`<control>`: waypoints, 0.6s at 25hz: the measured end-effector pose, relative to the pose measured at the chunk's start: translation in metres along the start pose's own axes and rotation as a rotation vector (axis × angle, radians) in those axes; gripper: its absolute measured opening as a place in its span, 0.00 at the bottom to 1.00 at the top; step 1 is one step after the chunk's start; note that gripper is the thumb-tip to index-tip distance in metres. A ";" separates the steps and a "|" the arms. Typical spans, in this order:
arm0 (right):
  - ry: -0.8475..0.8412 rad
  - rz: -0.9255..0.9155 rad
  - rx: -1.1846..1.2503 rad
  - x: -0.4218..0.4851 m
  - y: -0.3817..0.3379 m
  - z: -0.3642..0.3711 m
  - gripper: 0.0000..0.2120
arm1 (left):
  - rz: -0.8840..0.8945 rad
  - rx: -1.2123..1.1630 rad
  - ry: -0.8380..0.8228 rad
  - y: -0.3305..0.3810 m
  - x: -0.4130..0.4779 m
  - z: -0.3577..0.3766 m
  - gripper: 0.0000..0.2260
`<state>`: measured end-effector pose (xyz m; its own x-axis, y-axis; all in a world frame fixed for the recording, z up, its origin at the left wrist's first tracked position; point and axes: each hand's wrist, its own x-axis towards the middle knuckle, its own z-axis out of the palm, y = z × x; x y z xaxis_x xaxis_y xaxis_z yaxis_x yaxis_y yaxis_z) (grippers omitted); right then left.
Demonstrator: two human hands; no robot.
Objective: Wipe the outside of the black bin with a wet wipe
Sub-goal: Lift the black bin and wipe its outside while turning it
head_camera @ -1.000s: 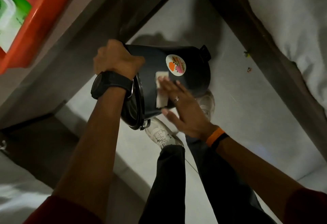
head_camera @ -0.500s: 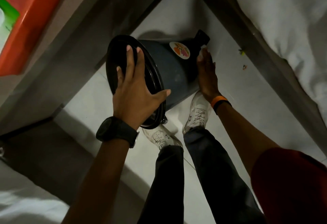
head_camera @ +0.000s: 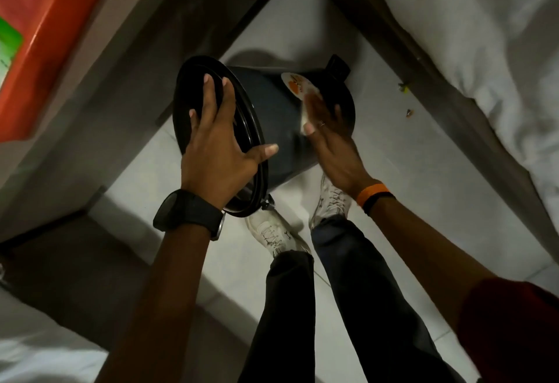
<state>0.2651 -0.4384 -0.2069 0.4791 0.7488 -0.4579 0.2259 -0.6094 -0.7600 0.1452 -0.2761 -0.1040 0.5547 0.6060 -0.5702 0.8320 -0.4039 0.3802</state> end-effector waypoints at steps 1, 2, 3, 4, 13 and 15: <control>0.007 0.207 0.108 0.001 0.004 -0.001 0.27 | -0.018 0.009 0.007 0.000 0.002 -0.002 0.48; 0.016 0.290 0.187 0.001 0.000 0.002 0.27 | -0.021 0.028 0.018 0.001 0.003 -0.003 0.46; 0.037 0.204 0.198 -0.001 -0.010 0.010 0.28 | -0.012 0.047 0.035 0.002 0.005 -0.003 0.44; 0.045 0.001 0.165 -0.003 -0.021 0.020 0.28 | -0.004 0.061 0.056 0.004 0.006 -0.003 0.42; 0.160 0.322 0.201 0.021 0.011 0.003 0.28 | -0.013 0.089 0.095 0.009 0.007 0.002 0.38; 0.111 0.035 0.123 0.007 -0.009 0.021 0.30 | -0.043 0.098 0.097 0.012 0.015 -0.002 0.37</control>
<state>0.2487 -0.4223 -0.2127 0.5772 0.6900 -0.4367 0.1048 -0.5929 -0.7984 0.1632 -0.2706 -0.1070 0.5199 0.6858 -0.5093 0.8537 -0.4385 0.2811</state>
